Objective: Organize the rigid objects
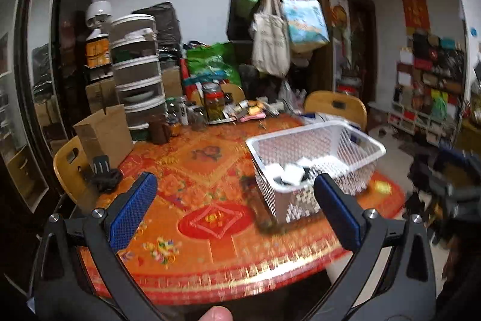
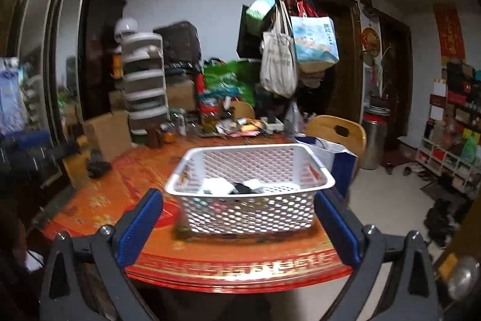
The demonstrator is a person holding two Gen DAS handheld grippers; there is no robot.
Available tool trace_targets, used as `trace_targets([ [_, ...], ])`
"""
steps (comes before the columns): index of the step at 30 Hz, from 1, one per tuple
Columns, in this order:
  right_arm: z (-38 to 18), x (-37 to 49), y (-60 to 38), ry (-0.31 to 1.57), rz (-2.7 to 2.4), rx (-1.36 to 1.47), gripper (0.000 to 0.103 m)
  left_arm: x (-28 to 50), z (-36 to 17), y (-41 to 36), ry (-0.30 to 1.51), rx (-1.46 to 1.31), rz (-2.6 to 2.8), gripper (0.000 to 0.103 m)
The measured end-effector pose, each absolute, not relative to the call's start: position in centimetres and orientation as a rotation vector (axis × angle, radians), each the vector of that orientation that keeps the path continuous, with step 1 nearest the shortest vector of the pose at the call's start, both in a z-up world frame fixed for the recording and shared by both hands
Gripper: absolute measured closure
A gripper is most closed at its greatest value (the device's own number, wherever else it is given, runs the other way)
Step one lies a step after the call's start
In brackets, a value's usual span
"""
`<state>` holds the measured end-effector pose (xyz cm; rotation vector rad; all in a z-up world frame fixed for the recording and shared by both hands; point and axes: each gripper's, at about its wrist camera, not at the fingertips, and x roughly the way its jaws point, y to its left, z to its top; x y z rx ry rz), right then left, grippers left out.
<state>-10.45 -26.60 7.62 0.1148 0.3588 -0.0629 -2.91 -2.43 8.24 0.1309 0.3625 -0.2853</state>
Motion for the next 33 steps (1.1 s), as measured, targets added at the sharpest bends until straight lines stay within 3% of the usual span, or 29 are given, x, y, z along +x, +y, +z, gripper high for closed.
trace_targets([
  [9,7.8,-12.2,-25.9,0.34,-0.157,0.07,0.003,-2.0,4.1,-6.0,0.455,0.109,-0.338,0.0],
  [15,5.0,-9.4,-27.8,0.476,-0.136,0.141,0.003,0.9,1.3,-8.7,0.542,0.108,-0.352,0.0],
  [33,3.7,-7.8,-27.7,0.533,-0.093,0.133,0.003,1.3,1.3,-9.8,0.528,0.113,-0.322,0.0],
])
